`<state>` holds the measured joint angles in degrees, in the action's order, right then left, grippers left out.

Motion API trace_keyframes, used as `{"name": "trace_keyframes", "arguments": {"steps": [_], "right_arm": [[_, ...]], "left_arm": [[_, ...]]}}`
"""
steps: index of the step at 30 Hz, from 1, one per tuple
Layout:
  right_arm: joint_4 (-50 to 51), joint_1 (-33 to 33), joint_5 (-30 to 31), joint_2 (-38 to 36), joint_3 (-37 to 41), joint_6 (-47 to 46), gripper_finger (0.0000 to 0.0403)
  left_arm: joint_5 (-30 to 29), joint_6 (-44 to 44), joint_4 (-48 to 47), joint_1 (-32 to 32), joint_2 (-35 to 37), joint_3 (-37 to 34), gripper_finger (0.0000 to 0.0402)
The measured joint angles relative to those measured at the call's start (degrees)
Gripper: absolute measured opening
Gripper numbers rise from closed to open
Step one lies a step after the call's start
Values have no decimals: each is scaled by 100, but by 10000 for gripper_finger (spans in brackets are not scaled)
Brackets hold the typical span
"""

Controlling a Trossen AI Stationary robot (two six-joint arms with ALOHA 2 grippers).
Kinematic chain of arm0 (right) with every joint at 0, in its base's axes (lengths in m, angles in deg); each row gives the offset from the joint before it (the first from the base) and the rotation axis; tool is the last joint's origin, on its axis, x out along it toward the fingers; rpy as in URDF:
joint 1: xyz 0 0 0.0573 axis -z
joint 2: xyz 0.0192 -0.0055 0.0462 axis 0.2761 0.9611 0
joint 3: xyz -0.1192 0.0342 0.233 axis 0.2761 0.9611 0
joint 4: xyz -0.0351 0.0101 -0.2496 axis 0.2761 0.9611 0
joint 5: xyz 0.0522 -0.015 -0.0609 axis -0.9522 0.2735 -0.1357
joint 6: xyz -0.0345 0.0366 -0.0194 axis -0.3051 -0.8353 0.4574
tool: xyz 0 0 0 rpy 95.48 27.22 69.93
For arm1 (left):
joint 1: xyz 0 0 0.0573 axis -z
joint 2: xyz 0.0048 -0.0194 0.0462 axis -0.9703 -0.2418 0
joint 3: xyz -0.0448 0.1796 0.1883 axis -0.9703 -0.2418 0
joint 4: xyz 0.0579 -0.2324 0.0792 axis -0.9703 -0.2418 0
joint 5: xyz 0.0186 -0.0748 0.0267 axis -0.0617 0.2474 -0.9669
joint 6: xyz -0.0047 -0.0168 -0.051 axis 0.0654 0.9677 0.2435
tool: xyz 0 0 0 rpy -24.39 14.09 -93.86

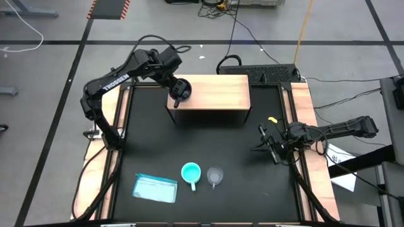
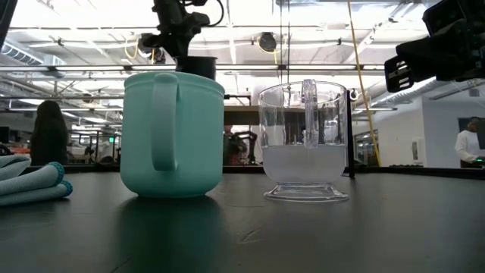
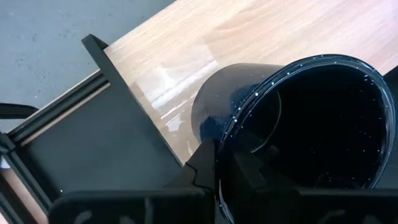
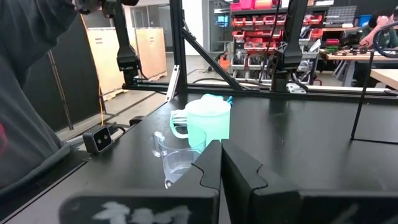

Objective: Stack small to large cups/mugs on shelf
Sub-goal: Put the dark blue mug on the shelf

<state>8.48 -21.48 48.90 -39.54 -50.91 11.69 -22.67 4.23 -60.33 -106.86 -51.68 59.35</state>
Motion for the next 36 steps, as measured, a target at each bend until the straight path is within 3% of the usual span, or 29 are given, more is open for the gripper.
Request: {"name": "trace_keyframes", "arguments": {"steps": [22,36], "right_arm": [[-15,0,0,0,-2,-129,0],[-20,0,0,-1,-2,-129,0]], "left_arm": [[378,-91,20,-37,-140,-2,15],[301,-369,71,-197,-402,-4,15]]}}
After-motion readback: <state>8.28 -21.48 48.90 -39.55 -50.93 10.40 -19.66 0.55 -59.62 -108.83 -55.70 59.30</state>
